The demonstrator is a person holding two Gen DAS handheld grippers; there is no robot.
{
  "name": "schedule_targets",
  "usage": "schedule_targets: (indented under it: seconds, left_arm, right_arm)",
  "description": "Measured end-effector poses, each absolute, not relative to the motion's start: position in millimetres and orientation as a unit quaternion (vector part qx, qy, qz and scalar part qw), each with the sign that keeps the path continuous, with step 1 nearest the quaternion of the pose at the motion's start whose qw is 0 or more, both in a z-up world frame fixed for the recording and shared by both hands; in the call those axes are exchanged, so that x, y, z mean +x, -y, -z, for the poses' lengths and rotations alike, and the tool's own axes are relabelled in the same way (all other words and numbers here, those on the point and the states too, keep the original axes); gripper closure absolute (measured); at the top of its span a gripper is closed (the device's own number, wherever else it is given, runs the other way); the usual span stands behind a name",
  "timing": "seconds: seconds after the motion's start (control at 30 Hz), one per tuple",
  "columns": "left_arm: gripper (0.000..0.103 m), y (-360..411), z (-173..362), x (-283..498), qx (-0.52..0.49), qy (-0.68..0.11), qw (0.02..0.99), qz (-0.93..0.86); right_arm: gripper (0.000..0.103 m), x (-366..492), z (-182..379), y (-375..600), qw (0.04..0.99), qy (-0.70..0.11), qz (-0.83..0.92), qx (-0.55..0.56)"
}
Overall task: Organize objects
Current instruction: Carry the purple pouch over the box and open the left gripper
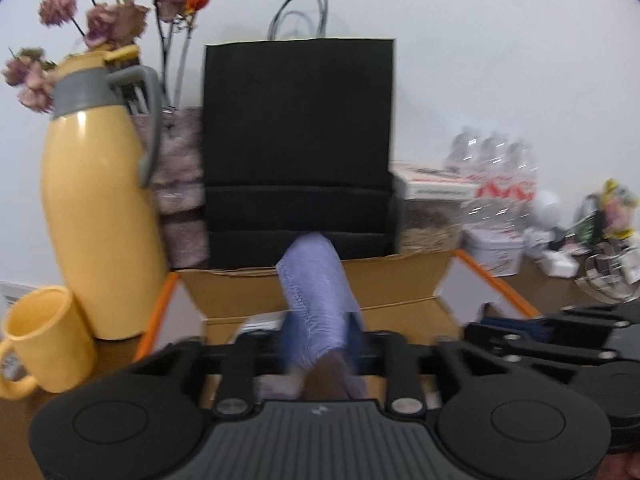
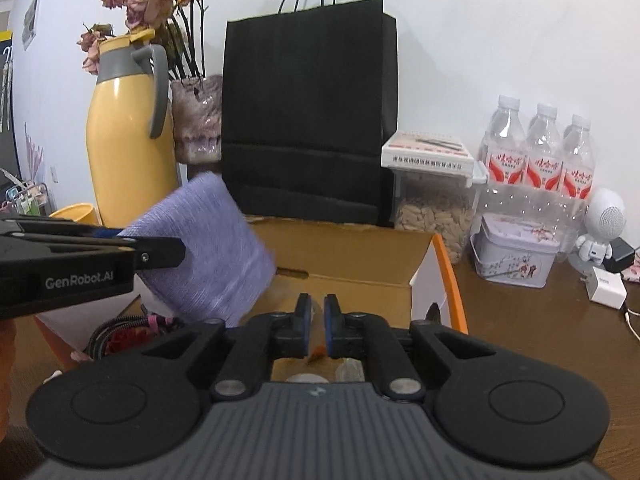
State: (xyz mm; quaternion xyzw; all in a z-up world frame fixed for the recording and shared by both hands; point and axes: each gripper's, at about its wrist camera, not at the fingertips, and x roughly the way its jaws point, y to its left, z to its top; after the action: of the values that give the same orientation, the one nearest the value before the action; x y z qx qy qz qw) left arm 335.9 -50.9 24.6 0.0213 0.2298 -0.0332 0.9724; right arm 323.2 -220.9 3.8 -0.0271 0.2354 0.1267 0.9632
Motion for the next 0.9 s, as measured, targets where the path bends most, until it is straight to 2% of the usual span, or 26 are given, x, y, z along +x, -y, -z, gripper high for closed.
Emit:
schedule_targets:
  seconds: [0.03, 0.07, 0.1, 0.13, 0.9]
  left_arm:
    - [0.029, 51, -24, 337, 0.031, -0.229, 0.973, 0.022]
    - [0.004, 51, -24, 338, 0.038, -0.230, 0.972, 0.011]
    - [0.000, 51, -24, 338, 0.043, -0.230, 0.972, -0.001]
    - [0.000, 50, -25, 337, 0.047, -0.224, 0.973, -0.013]
    - [0.000, 46, -33, 324, 0.040, -0.219, 0.975, -0.021]
  right_arm:
    - [0.046, 324, -3, 221, 0.963, -0.239, -0.124, -0.029]
    - [0.027, 323, -3, 221, 0.963, -0.239, -0.121, -0.032]
    - [0.005, 322, -2, 220, 0.964, -0.238, -0.116, -0.038]
    - [0.001, 321, -3, 219, 0.965, -0.234, -0.113, -0.045]
    - [0.000, 309, -9, 220, 0.967, -0.227, -0.106, -0.045]
